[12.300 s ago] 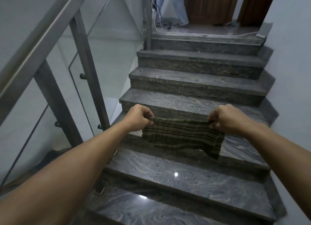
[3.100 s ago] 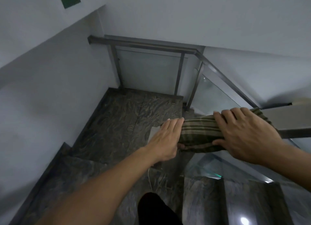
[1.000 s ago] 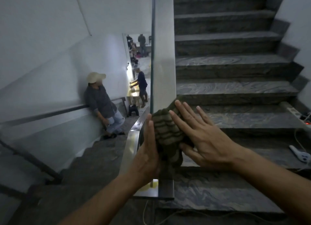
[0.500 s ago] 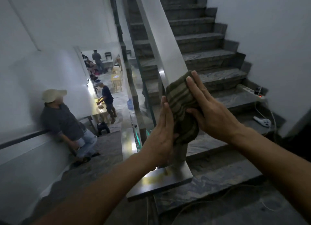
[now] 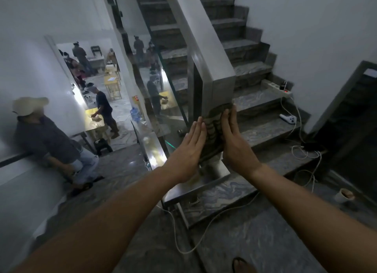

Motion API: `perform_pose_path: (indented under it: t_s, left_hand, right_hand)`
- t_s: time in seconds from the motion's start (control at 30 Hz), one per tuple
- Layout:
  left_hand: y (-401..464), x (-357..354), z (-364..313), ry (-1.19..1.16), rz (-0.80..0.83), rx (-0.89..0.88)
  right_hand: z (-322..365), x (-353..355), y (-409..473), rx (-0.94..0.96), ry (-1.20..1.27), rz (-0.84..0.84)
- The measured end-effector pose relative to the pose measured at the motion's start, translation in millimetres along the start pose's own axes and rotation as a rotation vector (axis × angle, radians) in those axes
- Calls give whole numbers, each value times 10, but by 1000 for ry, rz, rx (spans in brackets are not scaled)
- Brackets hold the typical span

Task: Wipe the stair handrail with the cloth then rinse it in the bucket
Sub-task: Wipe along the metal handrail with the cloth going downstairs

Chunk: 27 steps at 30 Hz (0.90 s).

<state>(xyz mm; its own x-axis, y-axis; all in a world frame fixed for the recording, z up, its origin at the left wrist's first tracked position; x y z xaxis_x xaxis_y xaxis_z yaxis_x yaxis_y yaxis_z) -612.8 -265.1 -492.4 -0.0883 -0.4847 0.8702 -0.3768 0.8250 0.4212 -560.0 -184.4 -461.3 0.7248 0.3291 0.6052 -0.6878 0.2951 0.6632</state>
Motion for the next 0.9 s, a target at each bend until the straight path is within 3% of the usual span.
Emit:
perform_pose_path:
  t_s: [0.23, 0.47, 0.53, 0.67, 0.9]
  left_hand:
    - [-317, -427, 86, 151, 314, 72]
    - [-690, -839, 103, 142, 587, 191]
    - [-806, -878, 153, 150, 587, 223]
    - [-954, -843, 242, 197, 439, 204]
    - [-1091, -677, 497, 246, 372, 192]
  right_hand:
    - [-224, -396, -485, -197, -84, 143]
    - [-538, -772, -1099, -316, -349, 562]
    - [-563, -798, -1125, -360, -355, 566]
    - [-527, -815, -1121, -400, -358, 512]
    - [-353, -900, -1166, -334, -431, 541]
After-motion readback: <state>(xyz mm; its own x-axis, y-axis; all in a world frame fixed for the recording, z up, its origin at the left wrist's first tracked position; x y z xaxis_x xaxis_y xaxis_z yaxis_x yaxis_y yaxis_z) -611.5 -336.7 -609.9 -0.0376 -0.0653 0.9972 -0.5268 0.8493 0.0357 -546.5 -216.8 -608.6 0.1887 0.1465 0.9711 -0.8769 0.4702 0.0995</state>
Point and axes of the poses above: each hand's wrist, its own y-axis towards the middle knuckle, its own x-axis out of the back of the hand, z = x × y, the point moved 10 cm from there along y, towards the middle knuckle, and after that the axes turned 14 degrees about -z, right-handed, at the moved point
